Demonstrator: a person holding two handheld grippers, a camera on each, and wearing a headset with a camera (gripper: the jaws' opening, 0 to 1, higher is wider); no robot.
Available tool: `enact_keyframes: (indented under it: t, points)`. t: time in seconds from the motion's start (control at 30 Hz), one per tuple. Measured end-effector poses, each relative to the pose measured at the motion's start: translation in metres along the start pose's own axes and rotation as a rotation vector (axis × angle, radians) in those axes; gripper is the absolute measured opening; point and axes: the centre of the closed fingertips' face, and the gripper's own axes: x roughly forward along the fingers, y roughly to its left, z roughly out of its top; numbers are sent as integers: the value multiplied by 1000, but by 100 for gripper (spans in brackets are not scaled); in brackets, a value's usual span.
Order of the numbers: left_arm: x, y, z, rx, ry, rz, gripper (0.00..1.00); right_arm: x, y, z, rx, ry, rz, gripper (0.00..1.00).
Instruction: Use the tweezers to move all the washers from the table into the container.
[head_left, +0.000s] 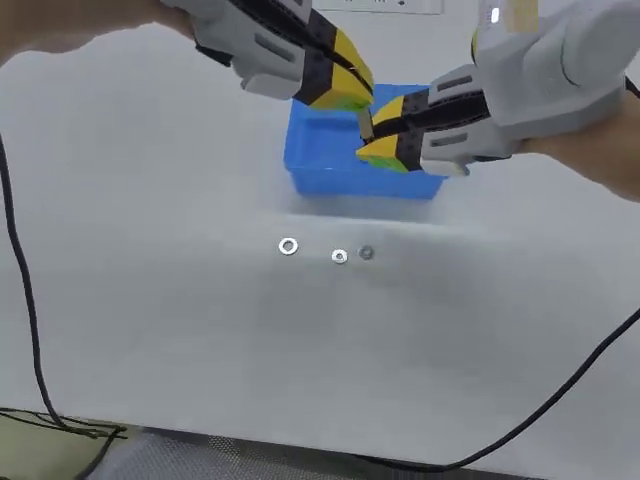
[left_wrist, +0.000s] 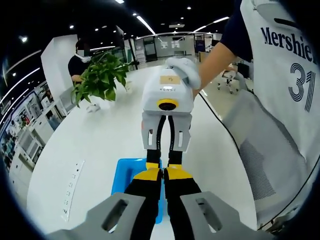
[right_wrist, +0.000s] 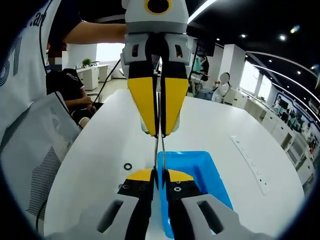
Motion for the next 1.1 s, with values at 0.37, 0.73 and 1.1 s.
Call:
enact_keyframes:
  t: [0.37,0.73,1.1]
  points:
    - [2,-47,7,-60,-49,28,6,-4,48,3,18,-20,42,9]
    - [18,-90,-9,-130,-40,5,6,3,103,-15,33,14,95,10]
    - [29,-95,-14,-147,-13,0,6,9,107,-26,27,30,87,10]
